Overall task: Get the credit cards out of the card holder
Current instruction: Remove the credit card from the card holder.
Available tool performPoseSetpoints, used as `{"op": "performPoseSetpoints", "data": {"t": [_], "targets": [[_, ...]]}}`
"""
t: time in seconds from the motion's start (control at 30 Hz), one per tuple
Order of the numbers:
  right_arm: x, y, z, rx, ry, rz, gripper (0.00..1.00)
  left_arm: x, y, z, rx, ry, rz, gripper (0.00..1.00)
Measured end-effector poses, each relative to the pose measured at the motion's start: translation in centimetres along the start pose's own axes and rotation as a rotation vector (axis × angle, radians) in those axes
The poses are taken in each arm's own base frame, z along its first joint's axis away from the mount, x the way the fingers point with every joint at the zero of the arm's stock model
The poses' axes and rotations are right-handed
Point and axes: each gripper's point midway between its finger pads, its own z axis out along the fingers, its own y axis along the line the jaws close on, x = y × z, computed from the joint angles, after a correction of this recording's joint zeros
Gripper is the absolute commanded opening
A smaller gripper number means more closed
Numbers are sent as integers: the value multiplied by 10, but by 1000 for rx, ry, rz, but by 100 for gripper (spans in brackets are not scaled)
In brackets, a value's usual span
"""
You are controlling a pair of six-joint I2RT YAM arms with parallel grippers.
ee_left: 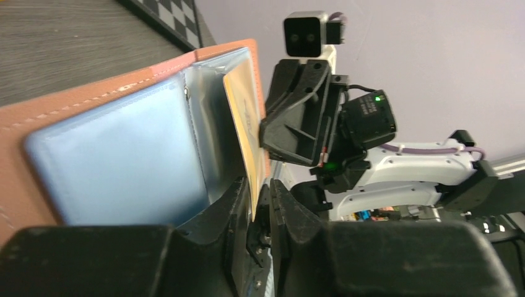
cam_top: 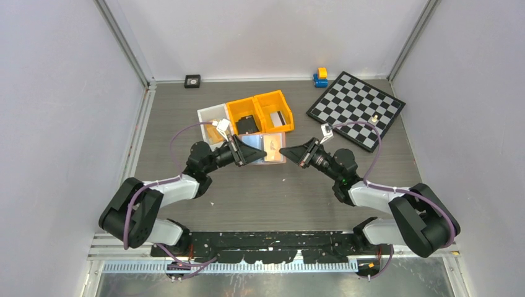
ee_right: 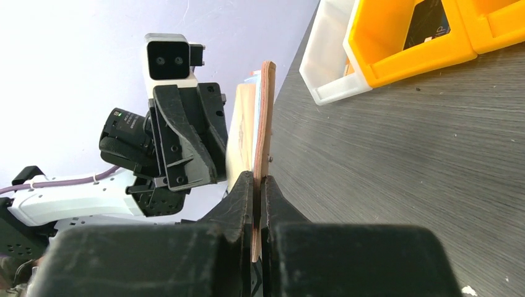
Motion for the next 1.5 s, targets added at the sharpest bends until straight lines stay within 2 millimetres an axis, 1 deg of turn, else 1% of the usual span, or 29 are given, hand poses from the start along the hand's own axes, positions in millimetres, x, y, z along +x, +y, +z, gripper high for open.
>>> {"op": "performPoseSetpoints", "data": {"t": [0.13, 0.3, 0.53, 0.73, 0.8, 0.9, 1.1, 1.13, 1.2, 1.23, 1.3, 1.5], "targets": [[0, 0, 2, -7, 5, 12, 1, -2, -8, 0, 39, -3, 1, 11], [2, 2, 3, -18, 17, 16, 1, 0, -3, 1, 37, 8, -20, 0], [-2, 5, 1, -16, -1, 9, 0, -4, 2, -2, 23, 6, -31, 0], [-1, 9, -9, -1, -14, 0, 0, -1, 0, -4, 36, 28, -58, 0], [-3, 6, -12, 14, -29, -3, 0, -2, 2, -4, 33, 27, -67, 0], [-11, 0, -15, 41, -64, -9, 0, -12, 13, -6, 10, -4, -84, 0], [-11, -4, -14, 53, -65, -7, 1, -12, 17, -6, 7, -4, -105, 0], [-11, -4, -13, 51, -62, -5, 6, -12, 17, -6, 6, -4, -107, 0], [-8, -8, -12, 54, -52, 4, 26, -11, 19, -6, 2, -1, -116, 0], [-6, -10, -11, 55, -43, 12, 31, -10, 20, -5, 1, 1, -119, 0], [-1, -11, -9, 49, -20, 30, 36, -9, 21, -5, 2, 7, -123, 0], [9, -14, -2, 14, 30, 73, 37, 1, 17, -1, 28, 40, -137, 0]]}}
